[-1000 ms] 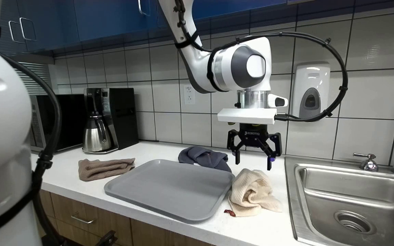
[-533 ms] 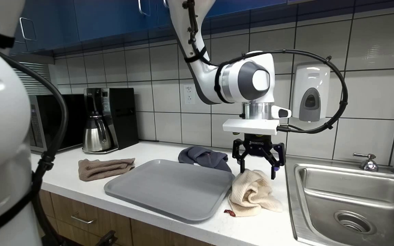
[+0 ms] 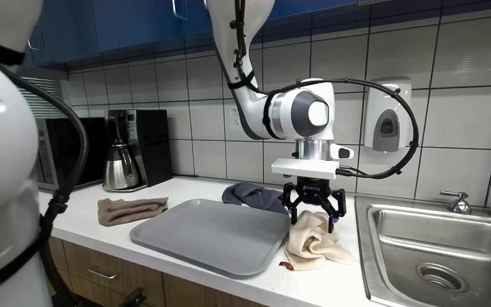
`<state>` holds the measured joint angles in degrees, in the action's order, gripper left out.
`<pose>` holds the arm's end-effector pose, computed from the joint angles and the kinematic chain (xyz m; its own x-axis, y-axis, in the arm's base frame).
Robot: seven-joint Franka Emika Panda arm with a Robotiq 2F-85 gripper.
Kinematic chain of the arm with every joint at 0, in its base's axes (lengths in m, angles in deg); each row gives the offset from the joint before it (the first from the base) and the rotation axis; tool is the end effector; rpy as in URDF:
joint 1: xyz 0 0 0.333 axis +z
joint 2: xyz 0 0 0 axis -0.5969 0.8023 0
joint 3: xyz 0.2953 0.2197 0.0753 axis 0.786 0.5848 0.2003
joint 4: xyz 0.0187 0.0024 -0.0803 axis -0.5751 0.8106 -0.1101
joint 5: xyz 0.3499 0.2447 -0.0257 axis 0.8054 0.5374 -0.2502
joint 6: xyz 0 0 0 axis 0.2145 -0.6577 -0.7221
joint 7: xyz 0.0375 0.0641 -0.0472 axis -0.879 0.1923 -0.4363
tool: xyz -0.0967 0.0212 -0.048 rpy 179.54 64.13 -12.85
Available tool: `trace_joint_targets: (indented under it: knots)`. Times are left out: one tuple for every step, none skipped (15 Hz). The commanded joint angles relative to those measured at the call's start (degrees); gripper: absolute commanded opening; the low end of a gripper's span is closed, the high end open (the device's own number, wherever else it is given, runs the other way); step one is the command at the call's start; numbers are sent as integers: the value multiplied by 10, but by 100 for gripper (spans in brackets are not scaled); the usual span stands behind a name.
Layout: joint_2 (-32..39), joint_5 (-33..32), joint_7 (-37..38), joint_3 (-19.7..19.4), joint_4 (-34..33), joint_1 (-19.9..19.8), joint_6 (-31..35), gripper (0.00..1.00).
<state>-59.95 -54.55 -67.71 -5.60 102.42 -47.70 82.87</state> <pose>0.5292 -0.2256 0.2437 0.9855 -0.1521 -0.0757 -0.1488 -0.9877 0.0473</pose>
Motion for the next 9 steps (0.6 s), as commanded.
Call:
trace_joint_targets:
  knots:
    - [16,5,7,16,-14,-14,-8,100]
    - [19,4,7,17,-15,-14,-8,100]
    - [22,3,8,16,-16,-14,-8,100]
    - [25,2,9,16,-17,-14,-9,100]
    - [27,2,9,16,-17,-14,-9,100]
    - [29,2,9,16,-17,-15,-9,100]
    - [29,2,9,16,-17,-15,-9,100]
    - [30,2,9,16,-17,-15,-9,100]
    - [30,2,8,16,-18,-16,-10,100]
